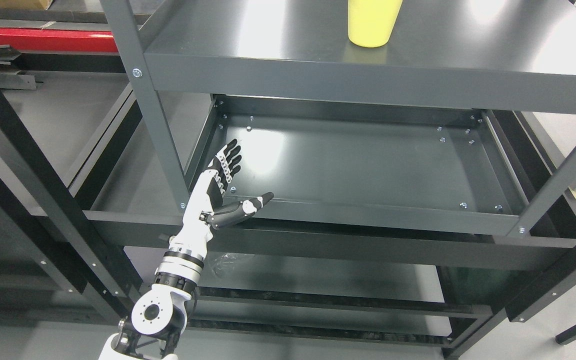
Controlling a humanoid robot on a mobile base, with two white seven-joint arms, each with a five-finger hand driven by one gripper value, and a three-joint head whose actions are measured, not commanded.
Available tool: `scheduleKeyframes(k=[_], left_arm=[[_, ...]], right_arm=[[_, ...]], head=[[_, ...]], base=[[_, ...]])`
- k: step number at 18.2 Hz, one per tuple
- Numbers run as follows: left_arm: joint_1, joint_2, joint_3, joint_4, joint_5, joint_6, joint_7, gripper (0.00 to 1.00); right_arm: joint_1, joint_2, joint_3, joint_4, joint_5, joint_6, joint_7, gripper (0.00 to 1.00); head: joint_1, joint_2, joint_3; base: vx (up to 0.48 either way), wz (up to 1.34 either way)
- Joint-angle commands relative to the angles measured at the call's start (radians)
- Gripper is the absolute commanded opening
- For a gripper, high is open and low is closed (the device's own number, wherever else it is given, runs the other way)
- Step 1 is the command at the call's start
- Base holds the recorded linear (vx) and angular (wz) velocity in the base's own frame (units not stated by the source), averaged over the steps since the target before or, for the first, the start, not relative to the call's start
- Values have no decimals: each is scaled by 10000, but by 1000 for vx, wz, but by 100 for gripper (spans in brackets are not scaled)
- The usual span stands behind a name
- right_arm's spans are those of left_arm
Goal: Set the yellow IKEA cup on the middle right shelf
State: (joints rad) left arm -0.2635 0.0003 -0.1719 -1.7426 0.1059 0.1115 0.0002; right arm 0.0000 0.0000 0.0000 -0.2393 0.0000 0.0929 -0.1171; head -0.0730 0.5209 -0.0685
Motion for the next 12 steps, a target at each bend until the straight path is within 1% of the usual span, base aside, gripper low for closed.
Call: scheduleKeyframes(k=[1,12], left_arm=[[-3,172,93,-123,0,5,-2,99],[-264,172,47,-138,0,5,-2,99]], right_arm=[[138,-175,169,0,-245,7,5,99],[138,-175,169,0,-245,7,5,99]], head=[[0,0,0],[0,0,0]], base=[[-11,0],[0,0]])
